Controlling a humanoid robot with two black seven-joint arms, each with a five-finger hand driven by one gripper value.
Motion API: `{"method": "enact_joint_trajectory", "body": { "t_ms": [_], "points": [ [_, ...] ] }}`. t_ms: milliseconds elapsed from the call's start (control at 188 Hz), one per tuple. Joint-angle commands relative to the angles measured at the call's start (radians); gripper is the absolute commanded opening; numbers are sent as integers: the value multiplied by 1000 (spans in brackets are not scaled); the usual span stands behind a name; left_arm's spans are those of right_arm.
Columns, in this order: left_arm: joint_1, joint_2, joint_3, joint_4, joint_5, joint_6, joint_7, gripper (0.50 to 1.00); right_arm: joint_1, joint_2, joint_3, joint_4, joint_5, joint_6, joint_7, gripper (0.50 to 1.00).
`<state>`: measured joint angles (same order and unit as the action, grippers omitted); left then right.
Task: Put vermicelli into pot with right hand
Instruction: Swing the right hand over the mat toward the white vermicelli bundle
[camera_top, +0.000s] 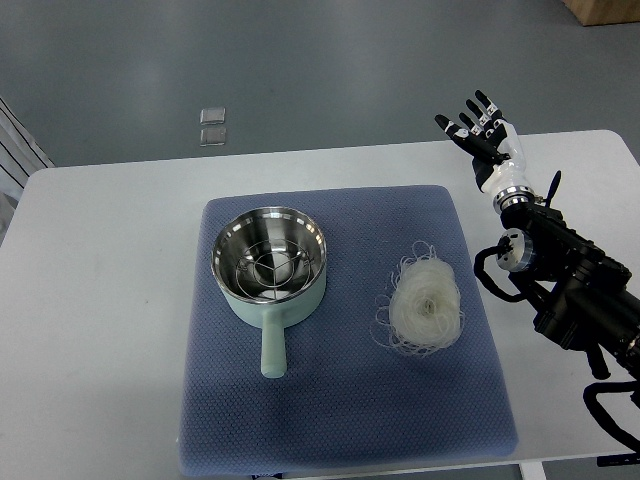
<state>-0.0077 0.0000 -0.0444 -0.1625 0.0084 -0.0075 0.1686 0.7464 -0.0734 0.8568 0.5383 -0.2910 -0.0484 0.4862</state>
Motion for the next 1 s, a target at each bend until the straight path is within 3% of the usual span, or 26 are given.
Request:
{"method": "enact_joint_trajectory", "body": {
  "t_ms": [0,293,416,725,885,997],
  "points": [
    [0,0,0,0,-1,0,0,1000,14,-22,-12,6,-5,-1,-1,928],
    [0,0,0,0,-1,0,0,1000,85,-131,-174,40,-263,30,-3,928],
    [0,0,0,0,-1,0,0,1000,123,-226,-272,100,-356,127,-40,928],
    [0,0,0,0,1,0,0,1000,263,-471,-453,292,-708,340,-37,928],
    [0,0,0,0,1,0,0,1000,315,-566,-484,451,-934,493,-32,928],
    [0,0,0,0,1,1,0,1000,315,-598,-484,563,-1106,553,-31,928]
  ]
}}
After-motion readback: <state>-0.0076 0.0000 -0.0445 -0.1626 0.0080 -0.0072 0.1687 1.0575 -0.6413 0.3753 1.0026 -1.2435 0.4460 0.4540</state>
